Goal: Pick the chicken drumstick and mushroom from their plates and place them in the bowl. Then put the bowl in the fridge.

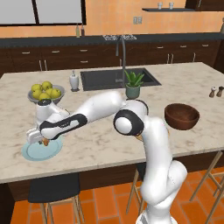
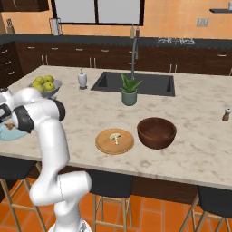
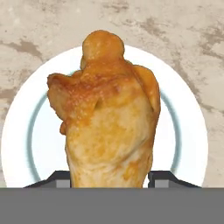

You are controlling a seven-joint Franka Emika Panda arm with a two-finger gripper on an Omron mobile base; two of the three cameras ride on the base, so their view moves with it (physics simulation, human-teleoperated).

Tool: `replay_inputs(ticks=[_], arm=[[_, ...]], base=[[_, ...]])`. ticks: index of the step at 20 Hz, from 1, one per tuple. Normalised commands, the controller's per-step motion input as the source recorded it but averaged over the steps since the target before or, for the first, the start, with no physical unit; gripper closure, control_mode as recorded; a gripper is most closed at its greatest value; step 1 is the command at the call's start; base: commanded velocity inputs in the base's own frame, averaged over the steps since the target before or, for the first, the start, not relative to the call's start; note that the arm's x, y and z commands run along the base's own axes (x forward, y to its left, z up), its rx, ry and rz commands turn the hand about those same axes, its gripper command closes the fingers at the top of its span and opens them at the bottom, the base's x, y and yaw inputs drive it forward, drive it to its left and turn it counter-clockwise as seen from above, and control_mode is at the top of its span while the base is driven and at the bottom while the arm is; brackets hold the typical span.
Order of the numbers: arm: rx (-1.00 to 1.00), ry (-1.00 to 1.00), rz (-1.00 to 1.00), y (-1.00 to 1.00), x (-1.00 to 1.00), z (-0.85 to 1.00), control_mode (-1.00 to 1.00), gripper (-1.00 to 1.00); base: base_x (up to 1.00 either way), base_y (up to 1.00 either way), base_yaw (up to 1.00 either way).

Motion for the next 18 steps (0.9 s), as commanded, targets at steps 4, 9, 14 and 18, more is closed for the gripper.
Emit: replay_inputs(ticks=[4, 9, 14, 18], arm=[[0.00, -0.05, 0.00, -0.93, -0.38, 0.61, -1.00, 1.00], [0.00, -0.03, -0.02, -1.00, -0.32, 0.73, -1.00, 1.00], [0.02, 0.00, -0.08, -1.00, -0.57, 0.60, -1.00, 1.00], [0.00, -0.04, -0.12, -1.00, -0.64, 0.31, -1.00, 1.00]], base=[[0.00, 0.00, 0.00], [0.00, 0.00, 0.00], [0.00, 0.00, 0.00], [0.00, 0.00, 0.00]])
